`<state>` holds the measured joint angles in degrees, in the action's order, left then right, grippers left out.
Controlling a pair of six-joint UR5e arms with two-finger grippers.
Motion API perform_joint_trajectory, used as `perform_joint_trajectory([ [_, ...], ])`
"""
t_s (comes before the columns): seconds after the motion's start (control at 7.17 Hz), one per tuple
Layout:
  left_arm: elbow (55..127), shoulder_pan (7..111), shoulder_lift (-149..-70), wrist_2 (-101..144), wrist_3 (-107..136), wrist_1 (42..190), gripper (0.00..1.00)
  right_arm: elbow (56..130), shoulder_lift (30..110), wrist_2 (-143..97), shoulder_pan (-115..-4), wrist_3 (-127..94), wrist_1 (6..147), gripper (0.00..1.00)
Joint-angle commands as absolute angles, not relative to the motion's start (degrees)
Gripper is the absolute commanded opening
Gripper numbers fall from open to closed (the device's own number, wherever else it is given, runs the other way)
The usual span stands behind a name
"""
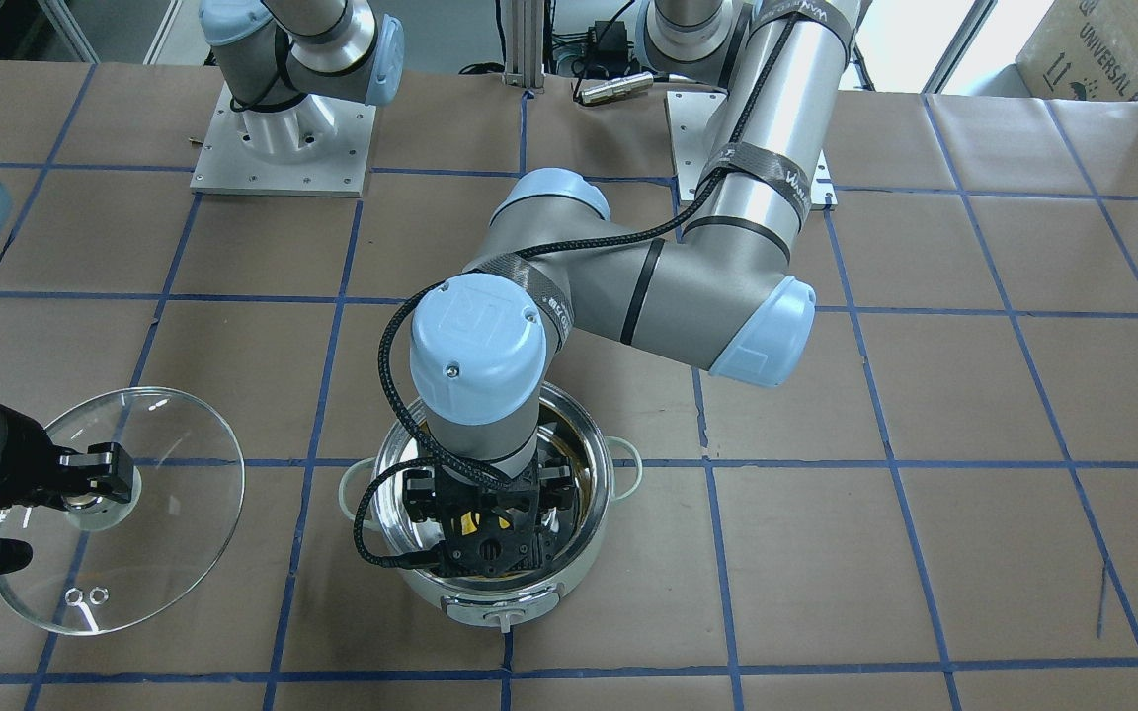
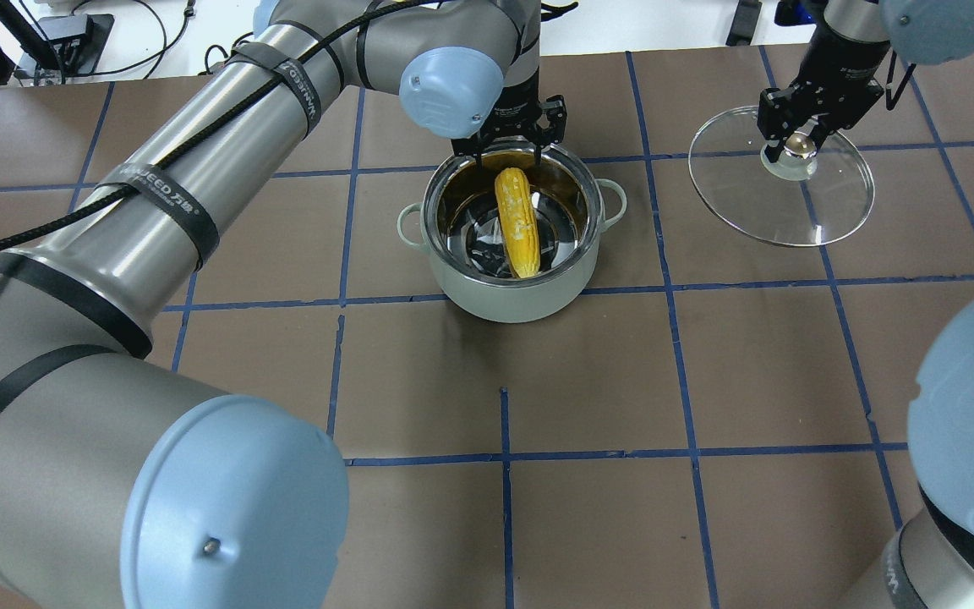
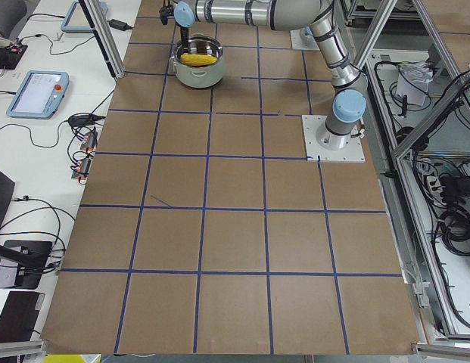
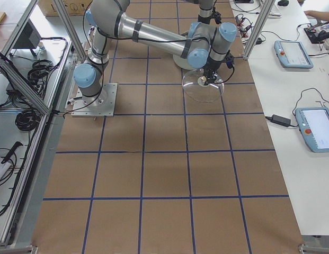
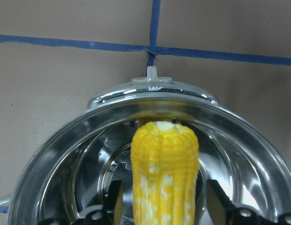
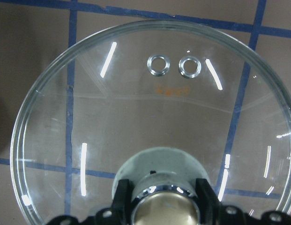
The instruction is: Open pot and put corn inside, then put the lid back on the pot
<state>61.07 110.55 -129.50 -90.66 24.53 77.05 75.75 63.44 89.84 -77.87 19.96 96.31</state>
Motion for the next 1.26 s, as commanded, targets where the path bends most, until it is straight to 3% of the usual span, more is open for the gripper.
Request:
perform_joint_trajectory([
  [0.0,61.1,109.0,-128.1,-90.8,17.3,78.0,1.0,74.1,64.1,89.9,-78.1,19.7,95.5,0.19],
  [0.28,65.4,106.5,-124.9,-90.9,11.6,78.7,1.0,69.3,66.9,89.9,-83.3,16.3,91.5,0.19],
  [0.84,89.8,90.5,-101.4,-90.1,-3.7,80.2,1.0,69.3,67.8,89.0,-94.5,1.1,92.3,0.18],
  [1.12,92.0,86.8,-96.2,-90.5,-3.8,83.6,1.0,70.0,67.0,89.6,-103.0,-10.6,94.9,0.18],
])
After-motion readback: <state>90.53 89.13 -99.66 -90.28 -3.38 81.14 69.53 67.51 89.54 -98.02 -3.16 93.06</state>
